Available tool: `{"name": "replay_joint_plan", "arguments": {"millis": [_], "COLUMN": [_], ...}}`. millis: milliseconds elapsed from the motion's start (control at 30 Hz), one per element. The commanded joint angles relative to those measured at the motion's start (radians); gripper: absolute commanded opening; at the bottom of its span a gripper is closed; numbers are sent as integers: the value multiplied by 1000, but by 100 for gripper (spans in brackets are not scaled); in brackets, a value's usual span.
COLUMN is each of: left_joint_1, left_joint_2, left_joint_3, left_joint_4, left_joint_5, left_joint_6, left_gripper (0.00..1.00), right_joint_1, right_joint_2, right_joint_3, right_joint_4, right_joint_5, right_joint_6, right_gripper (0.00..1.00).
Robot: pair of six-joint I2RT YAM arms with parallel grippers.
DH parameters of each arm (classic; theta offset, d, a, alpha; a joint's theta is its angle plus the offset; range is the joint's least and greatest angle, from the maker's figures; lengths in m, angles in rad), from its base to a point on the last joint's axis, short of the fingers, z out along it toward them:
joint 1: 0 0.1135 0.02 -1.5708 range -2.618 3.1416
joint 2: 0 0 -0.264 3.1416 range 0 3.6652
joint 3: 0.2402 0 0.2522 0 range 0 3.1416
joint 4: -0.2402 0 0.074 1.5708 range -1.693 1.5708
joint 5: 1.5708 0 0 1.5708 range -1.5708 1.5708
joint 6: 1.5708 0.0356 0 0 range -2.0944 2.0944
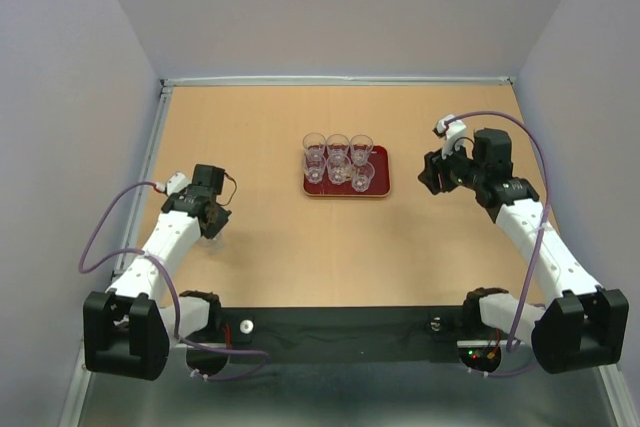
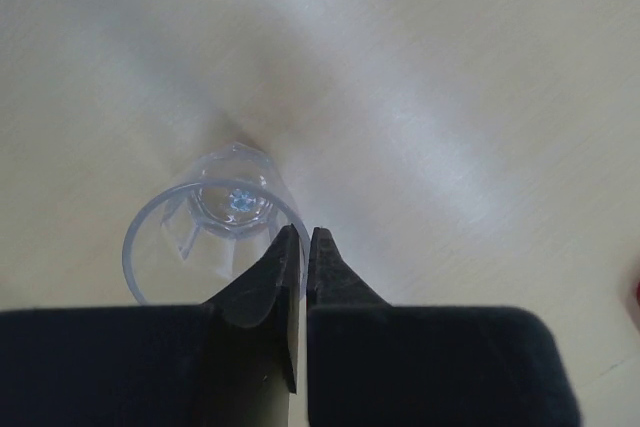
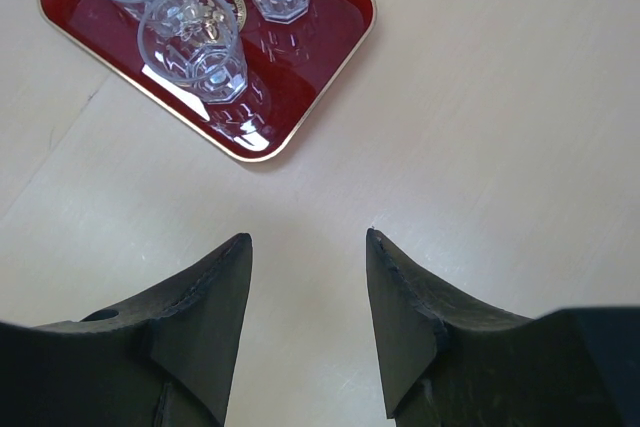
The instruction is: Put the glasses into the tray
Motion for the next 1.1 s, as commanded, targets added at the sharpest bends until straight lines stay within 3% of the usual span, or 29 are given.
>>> {"name": "replay_joint_plan", "arguments": {"millis": [0, 233, 467, 533, 733, 1067], "left_joint_1": [4, 4, -9, -68, -373, -596], "left_joint_2": [-20, -45, -161, -166, -22, 361], "left_joint_3": [-29, 13, 57, 79, 282, 678], "left_joint_4": [21, 107, 337, 393, 394, 375], "left_joint_5": [56, 225, 681, 726, 584, 478], "left_joint_6": [28, 169, 496, 547, 611, 644], "left_gripper": [0, 0, 0, 0, 0, 0], "right_joint_1": [-8, -8, -8, -8, -8, -41], "right_joint_2": [-27, -35, -38, -38, -39, -39], "right_joint_3": [-10, -10, -13, -14, -16, -25], "right_joint_4": [45, 47, 53, 54, 59, 90], "right_joint_5": [6, 13, 29, 33, 55, 182], "right_joint_6": [-3, -3, -9, -11, -19, -3], "right_gripper": [55, 55, 55, 55, 55, 59]}}
